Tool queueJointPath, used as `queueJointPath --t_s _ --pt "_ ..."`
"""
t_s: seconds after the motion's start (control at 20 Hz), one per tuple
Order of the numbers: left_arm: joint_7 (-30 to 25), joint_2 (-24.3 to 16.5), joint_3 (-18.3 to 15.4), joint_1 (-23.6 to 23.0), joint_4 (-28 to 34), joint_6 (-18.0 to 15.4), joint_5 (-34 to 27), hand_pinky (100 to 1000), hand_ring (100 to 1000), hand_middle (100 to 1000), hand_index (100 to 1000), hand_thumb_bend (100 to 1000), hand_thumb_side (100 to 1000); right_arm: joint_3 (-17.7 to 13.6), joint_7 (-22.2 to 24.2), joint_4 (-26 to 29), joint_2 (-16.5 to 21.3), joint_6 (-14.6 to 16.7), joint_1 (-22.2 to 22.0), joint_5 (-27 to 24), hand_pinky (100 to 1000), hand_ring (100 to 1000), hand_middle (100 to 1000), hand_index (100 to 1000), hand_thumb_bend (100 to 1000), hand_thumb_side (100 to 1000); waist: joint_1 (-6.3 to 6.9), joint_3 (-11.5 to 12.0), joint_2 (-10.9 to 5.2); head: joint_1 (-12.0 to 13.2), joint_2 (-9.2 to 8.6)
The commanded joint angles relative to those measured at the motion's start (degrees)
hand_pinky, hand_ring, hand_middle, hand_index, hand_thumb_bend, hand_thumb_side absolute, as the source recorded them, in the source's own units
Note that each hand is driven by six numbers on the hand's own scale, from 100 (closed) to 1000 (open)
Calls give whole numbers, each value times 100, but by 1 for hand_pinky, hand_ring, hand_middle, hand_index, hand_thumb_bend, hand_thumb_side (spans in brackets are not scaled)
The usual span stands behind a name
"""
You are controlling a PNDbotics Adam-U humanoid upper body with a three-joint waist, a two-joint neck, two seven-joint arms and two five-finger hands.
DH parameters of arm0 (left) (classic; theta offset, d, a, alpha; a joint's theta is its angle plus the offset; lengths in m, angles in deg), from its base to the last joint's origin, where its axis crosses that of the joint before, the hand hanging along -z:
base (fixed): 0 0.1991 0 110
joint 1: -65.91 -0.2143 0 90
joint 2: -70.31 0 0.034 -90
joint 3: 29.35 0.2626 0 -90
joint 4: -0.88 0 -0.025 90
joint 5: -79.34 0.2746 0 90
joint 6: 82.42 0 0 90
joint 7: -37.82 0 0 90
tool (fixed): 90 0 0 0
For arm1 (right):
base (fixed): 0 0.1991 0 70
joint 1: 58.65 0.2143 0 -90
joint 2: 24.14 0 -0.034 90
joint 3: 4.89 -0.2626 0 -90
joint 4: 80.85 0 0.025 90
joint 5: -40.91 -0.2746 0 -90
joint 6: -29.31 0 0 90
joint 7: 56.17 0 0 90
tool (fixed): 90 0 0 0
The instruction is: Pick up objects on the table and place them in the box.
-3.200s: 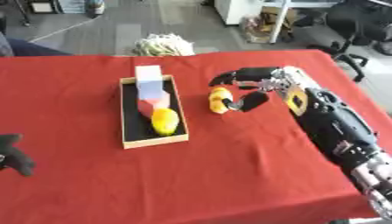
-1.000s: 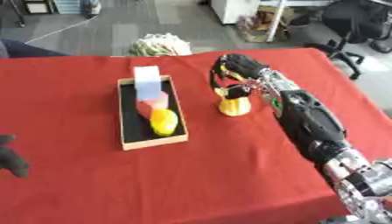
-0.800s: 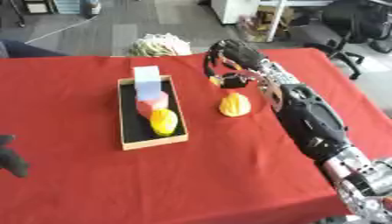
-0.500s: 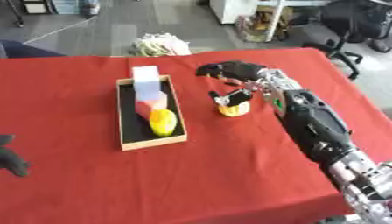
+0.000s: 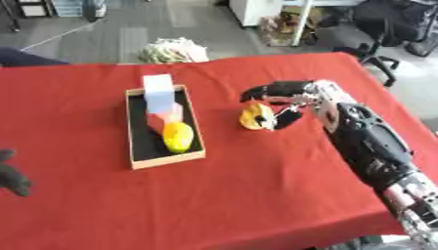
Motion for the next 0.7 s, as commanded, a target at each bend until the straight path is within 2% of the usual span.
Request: queueJointPath --t_s 0.05,0.2,0.3,0.35,0.45,0.55,0.65,0.7 --pt "17 -73 -47 59 79 -20 2 678 539 558 844 100 821 -65 158 -32 179 -10 120 80 862 934 984 1000 100 458 111 -11 7 -17 -20" --pt "12 -70 -45 61 79 -23 1 678 539 558 844 100 823 -99 62 -254 130 -115 134 341 860 932 977 1000 100 446 122 3 18 -21 -20" --pt "21 -73 -53 53 78 -23 3 677 540 558 844 100 825 -114 -41 -380 115 -149 120 500 855 924 952 1000 100 367 120 9 22 -21 -20" --pt "23 -73 -55 48 77 -22 5 677 540 558 844 100 829 -117 -101 -423 110 -155 112 572 849 914 920 1000 100 327 118 11 22 -20 -20" --pt "22 -71 -51 39 72 -16 5 678 540 558 844 100 832 -120 -261 -467 96 -159 100 695 835 889 839 986 100 328 111 11 22 -13 -20" --pt "18 -67 -48 37 71 -13 6 677 540 558 844 100 832 -133 -526 -447 83 -164 96 780 823 865 762 930 100 325 109 11 24 -8 -20" --pt "23 -68 -54 36 70 -11 8 677 541 559 844 100 833 -161 -922 -363 75 -188 113 830 767 777 525 703 100 310 112 12 27 -8 -20" --pt "27 -69 -56 35 70 -10 8 678 541 559 845 100 834 -177 -1190 -296 74 -209 124 845 736 733 444 608 100 304 114 13 28 -10 -20"
